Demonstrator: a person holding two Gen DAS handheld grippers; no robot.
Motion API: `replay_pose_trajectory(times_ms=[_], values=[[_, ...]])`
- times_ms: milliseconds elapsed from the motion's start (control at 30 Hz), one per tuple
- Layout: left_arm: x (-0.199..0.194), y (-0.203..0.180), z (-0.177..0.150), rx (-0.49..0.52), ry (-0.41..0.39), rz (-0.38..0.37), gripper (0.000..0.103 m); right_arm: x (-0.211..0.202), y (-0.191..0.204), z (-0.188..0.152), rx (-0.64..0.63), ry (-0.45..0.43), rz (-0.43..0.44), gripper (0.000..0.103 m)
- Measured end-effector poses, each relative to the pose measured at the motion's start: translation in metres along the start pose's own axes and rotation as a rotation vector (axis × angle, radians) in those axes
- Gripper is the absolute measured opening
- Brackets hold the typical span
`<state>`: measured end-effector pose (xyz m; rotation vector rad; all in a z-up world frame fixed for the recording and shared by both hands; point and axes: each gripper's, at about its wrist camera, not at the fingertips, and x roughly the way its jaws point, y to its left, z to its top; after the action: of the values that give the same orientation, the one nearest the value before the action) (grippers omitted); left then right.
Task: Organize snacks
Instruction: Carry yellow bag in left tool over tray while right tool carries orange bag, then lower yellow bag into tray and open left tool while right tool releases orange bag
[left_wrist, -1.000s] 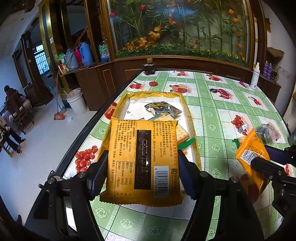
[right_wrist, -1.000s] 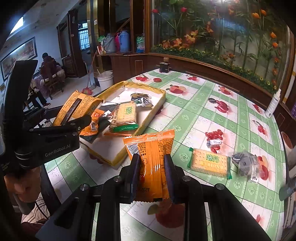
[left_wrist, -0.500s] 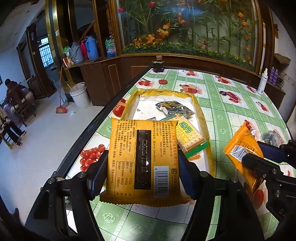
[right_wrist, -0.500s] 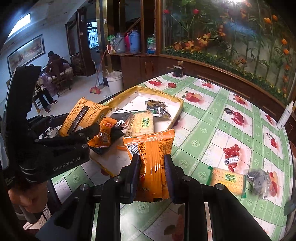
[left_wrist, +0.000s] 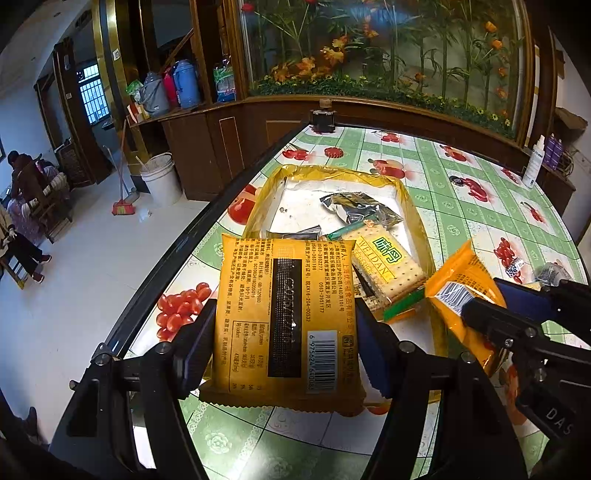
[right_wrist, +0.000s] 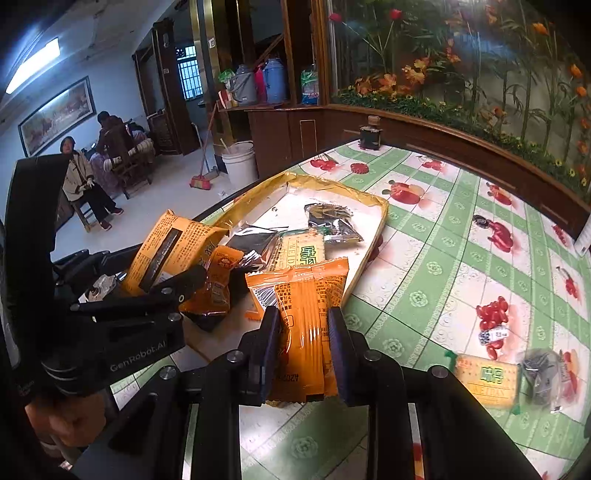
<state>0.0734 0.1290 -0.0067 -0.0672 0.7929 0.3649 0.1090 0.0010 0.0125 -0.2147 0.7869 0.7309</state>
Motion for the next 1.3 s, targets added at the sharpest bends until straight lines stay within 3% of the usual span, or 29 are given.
replay_pose_trajectory(times_ms=[500,1300], values=[[0.018,0.000,0.003,-0.002,0.043,0.006,0.069,0.036,-0.003,-0.003,0.059,0.044,0.107,0.027],[0.048,-0.003,-0.006,0.002,0.129,-0.005,0.069,0.059,-0.005,-0.012,0.100,0.088,0.163,0.030]])
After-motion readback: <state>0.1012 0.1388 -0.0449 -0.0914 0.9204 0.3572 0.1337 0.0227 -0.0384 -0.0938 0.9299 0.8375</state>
